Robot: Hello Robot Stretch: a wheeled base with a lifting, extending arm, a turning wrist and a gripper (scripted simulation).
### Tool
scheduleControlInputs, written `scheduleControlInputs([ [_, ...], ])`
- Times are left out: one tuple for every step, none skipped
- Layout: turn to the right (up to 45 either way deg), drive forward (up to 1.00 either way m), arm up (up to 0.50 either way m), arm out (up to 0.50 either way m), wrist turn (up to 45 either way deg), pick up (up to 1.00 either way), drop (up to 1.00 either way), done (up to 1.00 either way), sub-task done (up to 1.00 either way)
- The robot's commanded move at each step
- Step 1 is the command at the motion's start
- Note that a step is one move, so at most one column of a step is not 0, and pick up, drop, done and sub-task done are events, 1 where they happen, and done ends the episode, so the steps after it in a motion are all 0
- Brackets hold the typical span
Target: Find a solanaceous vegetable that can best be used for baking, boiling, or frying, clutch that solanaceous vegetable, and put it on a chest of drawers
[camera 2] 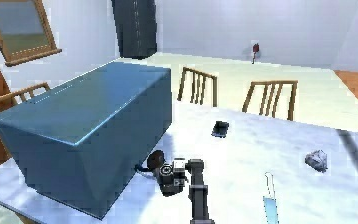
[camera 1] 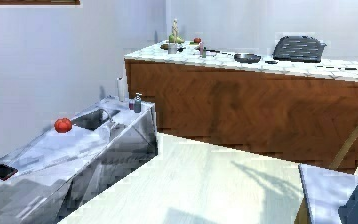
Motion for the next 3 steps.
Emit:
scheduleControlInputs([
  [0.0,0.0,0.0,0.0,0.0,1.0,0.0,0.0,0.0],
  [0.0,0.0,0.1,0.0,0.0,0.0,0.0,0.0,0.0],
  [0.0,0.0,0.18,0.0,0.0,0.0,0.0,0.0,0.0],
])
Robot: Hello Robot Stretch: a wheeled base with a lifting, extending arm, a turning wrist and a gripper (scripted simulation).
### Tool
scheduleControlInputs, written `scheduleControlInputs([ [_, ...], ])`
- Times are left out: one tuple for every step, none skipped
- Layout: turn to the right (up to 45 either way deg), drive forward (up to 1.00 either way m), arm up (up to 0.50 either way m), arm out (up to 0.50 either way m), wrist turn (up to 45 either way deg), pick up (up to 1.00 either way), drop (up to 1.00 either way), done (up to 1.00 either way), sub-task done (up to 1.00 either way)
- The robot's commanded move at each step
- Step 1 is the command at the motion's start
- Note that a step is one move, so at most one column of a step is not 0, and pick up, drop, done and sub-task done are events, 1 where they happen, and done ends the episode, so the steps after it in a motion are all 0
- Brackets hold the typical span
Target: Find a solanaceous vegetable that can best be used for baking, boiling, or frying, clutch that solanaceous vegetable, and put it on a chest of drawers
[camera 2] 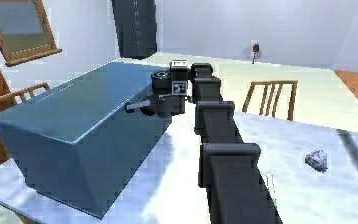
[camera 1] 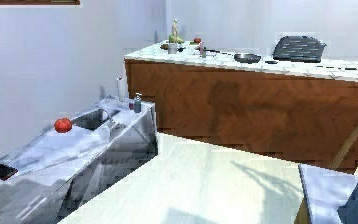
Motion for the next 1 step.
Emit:
scheduleControlInputs([
  [0.0,0.0,0.0,0.0,-45.0,0.0,0.0,0.0,0.0],
])
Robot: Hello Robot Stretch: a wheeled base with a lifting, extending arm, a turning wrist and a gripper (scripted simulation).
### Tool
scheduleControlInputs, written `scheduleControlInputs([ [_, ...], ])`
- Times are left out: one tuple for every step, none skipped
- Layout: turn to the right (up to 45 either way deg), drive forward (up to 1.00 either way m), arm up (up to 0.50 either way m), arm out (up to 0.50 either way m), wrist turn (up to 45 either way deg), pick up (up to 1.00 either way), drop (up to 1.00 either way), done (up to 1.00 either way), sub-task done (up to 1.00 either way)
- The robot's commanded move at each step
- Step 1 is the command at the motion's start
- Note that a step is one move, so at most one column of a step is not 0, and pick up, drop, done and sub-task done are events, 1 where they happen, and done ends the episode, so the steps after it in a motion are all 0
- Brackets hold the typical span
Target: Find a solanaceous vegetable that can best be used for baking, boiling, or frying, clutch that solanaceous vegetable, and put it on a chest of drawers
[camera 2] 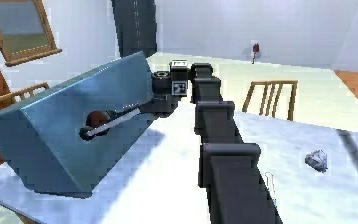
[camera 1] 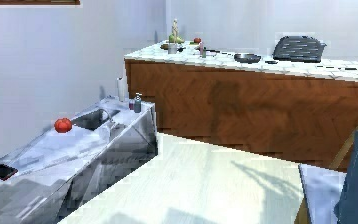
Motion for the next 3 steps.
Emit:
scheduleControlInputs([
  [0.0,0.0,0.0,0.0,-45.0,0.0,0.0,0.0,0.0],
  [0.0,0.0,0.0,0.0,-15.0,0.0,0.0,0.0,0.0],
  [0.0,0.0,0.0,-0.28,0.0,0.0,0.0,0.0,0.0],
])
